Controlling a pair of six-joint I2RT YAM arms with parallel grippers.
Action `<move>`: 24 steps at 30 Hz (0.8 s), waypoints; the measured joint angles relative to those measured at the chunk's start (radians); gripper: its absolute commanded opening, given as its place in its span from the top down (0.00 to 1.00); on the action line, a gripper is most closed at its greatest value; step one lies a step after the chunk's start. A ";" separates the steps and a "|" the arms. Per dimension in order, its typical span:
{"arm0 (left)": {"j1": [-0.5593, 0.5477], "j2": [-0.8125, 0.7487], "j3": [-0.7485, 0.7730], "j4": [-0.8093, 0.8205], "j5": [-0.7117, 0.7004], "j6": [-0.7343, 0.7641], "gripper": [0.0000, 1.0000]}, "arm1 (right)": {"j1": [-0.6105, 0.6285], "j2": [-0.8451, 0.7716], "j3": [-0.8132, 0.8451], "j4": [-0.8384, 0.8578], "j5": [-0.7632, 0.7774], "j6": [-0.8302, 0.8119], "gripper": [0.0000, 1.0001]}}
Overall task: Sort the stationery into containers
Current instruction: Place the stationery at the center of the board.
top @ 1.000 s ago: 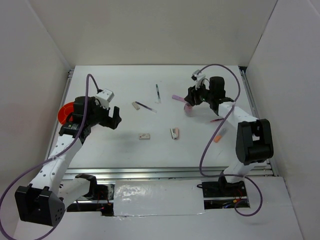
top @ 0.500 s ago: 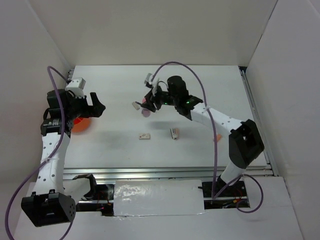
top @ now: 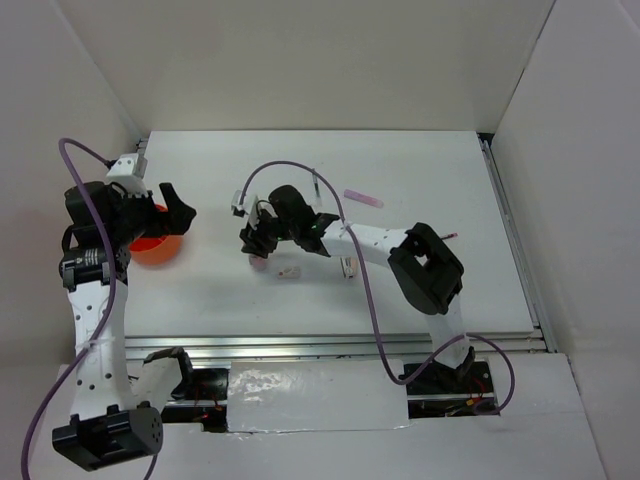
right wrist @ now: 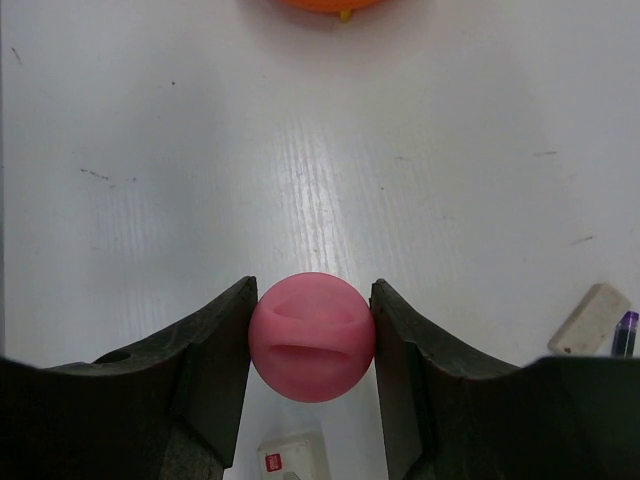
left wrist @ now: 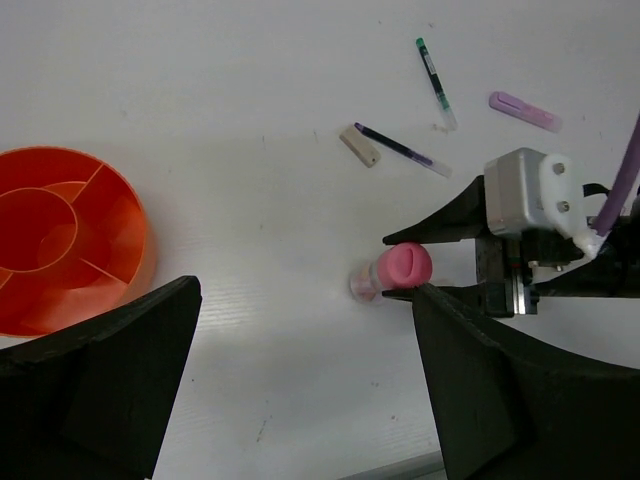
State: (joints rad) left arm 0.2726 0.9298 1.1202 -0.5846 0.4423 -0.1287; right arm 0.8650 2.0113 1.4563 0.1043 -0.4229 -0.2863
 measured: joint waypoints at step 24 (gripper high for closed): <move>0.000 -0.008 -0.035 -0.030 0.002 0.098 0.01 | 0.006 -0.011 0.002 0.015 0.058 0.030 0.27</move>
State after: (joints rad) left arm 0.2729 0.9222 1.0855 -0.6147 0.4438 -0.0303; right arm 0.8707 1.9999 1.4582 0.1196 -0.3649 -0.2565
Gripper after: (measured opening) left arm 0.993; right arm 0.718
